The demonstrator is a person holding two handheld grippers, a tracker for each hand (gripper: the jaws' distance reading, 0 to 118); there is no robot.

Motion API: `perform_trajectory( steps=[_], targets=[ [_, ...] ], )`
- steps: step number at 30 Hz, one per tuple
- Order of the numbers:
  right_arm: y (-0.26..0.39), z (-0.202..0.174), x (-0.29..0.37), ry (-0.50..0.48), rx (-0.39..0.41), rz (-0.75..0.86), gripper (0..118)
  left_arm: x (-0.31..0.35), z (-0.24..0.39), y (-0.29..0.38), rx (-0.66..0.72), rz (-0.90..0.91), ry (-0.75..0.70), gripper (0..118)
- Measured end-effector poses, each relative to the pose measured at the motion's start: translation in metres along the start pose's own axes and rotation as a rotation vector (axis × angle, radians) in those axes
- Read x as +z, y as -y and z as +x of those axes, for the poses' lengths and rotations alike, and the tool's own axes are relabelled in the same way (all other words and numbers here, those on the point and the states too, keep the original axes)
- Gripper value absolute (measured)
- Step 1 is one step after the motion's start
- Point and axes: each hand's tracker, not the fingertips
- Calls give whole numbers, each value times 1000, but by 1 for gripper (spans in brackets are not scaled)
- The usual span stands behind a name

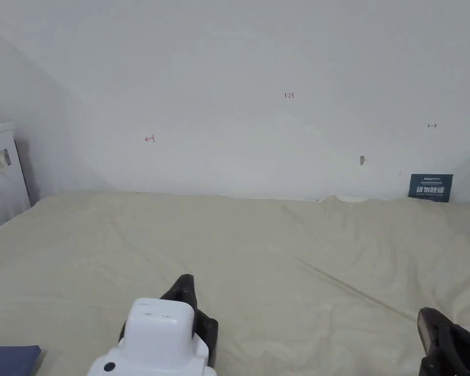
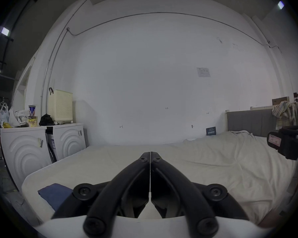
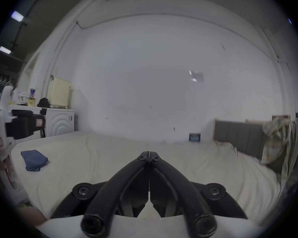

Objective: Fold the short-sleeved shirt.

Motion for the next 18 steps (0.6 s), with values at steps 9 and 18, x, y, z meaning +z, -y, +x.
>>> perform_trajectory(
  steps=[9, 18],
  targets=[
    [-9, 4, 3, 17, 40, 56, 0, 2, 1, -1, -17, 12, -6, 0],
    [-10, -3, 3, 19, 51, 42, 0, 0, -1, -1, 4, -10, -17, 1]
  ],
)
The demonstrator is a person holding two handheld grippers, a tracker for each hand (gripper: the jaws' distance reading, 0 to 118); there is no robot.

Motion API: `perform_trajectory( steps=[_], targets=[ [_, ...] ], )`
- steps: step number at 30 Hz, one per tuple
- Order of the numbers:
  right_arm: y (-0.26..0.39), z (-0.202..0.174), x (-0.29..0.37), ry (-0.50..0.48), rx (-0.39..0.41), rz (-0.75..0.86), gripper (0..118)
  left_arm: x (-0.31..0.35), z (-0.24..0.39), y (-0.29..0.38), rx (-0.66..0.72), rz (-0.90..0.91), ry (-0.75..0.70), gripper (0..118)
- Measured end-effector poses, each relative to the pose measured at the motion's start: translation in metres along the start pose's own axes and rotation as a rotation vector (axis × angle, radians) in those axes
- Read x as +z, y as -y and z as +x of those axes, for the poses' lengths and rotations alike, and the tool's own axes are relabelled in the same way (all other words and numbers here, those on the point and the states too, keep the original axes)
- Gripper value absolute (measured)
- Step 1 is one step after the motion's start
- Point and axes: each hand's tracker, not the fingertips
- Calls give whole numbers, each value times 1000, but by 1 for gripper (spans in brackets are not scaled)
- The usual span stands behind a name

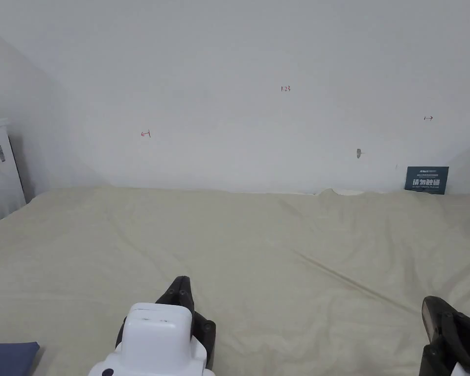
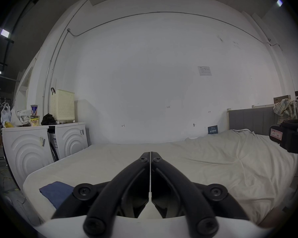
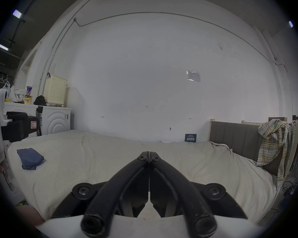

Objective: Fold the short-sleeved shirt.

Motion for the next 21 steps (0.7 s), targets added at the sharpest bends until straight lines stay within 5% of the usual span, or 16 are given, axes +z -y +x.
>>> perform_trajectory(
  steps=[1, 2, 3, 4, 5, 7, 21],
  targets=[
    [0, 0, 0, 1, 3, -3, 5, 0, -2, 0, 0, 0, 0, 2],
    [1, 0, 0, 0, 7, 0, 23, 0, -3, 0, 3, 0, 2, 7],
    [2, 0, 2, -6, 9, 17, 55, 0, -5, 0, 16, 3, 16, 18],
    [2, 0, 4, -11, 5, 37, 103, 1, -8, -1, 45, 7, 44, 44],
    [1, 0, 3, -8, 5, 31, 118, 2, -11, -3, 67, 3, 56, 68],
    [-3, 3, 8, 36, -2, 76, 118, 0, -12, -4, 77, 0, 57, 118],
    [-11, -4, 2, -2, 26, 10, 118, 4, -12, -14, 10, 51, 72, 118]
  ],
)
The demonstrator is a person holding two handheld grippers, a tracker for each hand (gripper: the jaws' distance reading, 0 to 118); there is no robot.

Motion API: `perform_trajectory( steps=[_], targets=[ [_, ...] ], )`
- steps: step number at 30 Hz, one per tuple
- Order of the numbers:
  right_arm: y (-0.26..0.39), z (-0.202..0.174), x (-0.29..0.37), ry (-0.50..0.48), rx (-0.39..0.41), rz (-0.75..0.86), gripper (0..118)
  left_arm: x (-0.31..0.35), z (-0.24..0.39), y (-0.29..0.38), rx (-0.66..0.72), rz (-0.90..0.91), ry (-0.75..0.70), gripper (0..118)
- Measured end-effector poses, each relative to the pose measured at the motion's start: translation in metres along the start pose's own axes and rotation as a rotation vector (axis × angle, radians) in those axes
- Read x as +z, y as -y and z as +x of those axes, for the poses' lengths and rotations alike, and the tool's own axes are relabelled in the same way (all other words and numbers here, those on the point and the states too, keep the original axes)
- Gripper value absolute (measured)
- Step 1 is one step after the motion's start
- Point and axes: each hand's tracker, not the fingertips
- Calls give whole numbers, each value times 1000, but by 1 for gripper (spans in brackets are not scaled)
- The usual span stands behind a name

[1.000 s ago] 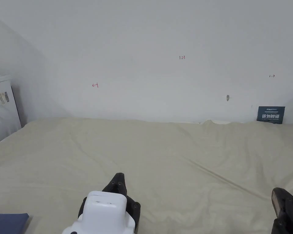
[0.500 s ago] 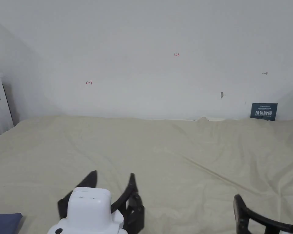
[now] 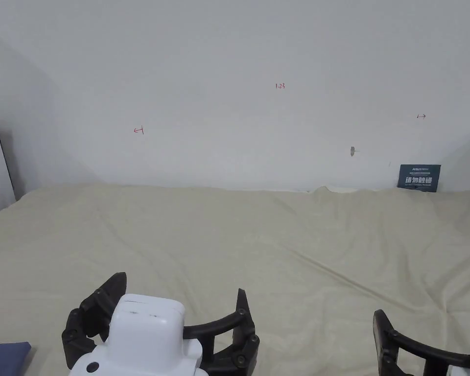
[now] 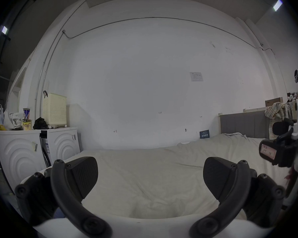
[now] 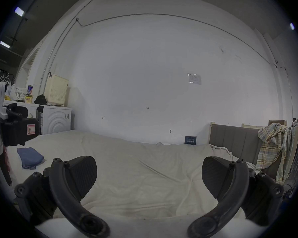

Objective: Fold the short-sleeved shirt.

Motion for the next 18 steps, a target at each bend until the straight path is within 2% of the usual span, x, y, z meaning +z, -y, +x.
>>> perform_trajectory(
  steps=[2, 4, 7, 9, 14, 17, 18],
  targets=[
    [-2, -1, -1, -11, 5, -10, 118, 0, -2, -1, 84, -10, 20, 118],
    [2, -4, -3, -21, 9, -17, 118, -2, -2, 0, 94, -52, 3, 118],
    [3, -9, -4, -26, 29, -24, 118, -13, 0, 2, 59, -131, -40, 118],
    [3, -11, -5, -27, 30, -23, 118, -13, -1, 8, 46, -121, -28, 118],
    [4, -13, -11, -29, 13, -51, 118, -15, -10, 8, 115, -129, 12, 118],
    [6, -13, -14, -24, 4, -74, 118, -20, -6, 9, 65, -135, -84, 118],
    [7, -13, -15, -23, 0, -78, 118, -21, -5, 9, 60, -139, -74, 118]
  ],
)
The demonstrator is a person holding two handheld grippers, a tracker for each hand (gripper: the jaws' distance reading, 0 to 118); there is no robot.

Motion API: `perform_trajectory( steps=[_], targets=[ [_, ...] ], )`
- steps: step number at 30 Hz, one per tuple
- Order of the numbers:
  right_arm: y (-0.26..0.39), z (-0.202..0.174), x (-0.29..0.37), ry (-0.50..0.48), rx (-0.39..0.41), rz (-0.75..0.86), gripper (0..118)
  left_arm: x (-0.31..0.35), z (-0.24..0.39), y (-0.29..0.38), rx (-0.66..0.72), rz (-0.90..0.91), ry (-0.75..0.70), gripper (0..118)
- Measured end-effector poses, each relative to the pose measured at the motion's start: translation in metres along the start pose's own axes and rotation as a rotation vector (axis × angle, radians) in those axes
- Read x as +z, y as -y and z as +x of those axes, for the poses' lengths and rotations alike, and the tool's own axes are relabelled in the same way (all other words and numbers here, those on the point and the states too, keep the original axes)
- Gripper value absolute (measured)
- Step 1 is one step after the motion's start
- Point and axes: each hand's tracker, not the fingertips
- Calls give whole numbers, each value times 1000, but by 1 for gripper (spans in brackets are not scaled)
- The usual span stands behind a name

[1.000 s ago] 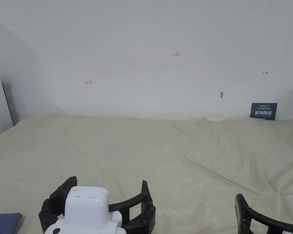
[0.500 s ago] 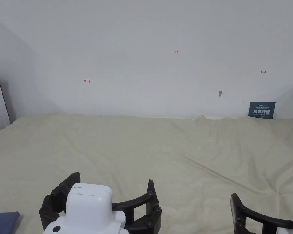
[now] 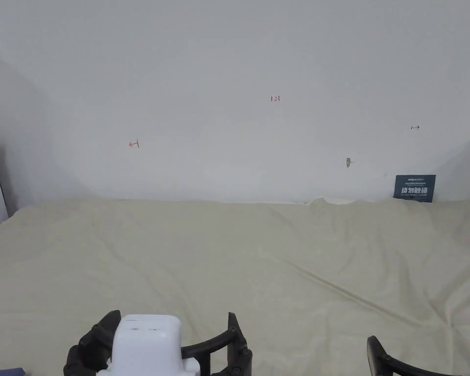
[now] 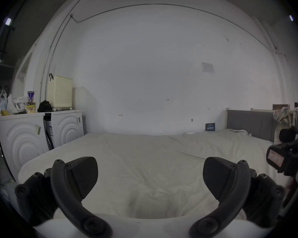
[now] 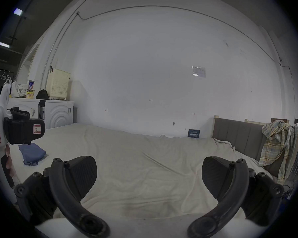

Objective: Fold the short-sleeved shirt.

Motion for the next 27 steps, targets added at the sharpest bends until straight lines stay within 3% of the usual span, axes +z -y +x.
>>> perform_trajectory(
  steps=[3, 10, 27],
  targets=[
    [3, -1, -2, 3, -4, -9, 118, -4, -2, 1, -15, 2, 50, 118],
    [9, -11, -7, 0, 36, -40, 118, -18, 2, -1, 17, -20, -13, 118],
    [10, -11, -14, -6, 9, -57, 118, -18, 3, 4, 12, -38, 50, 118]
  ],
)
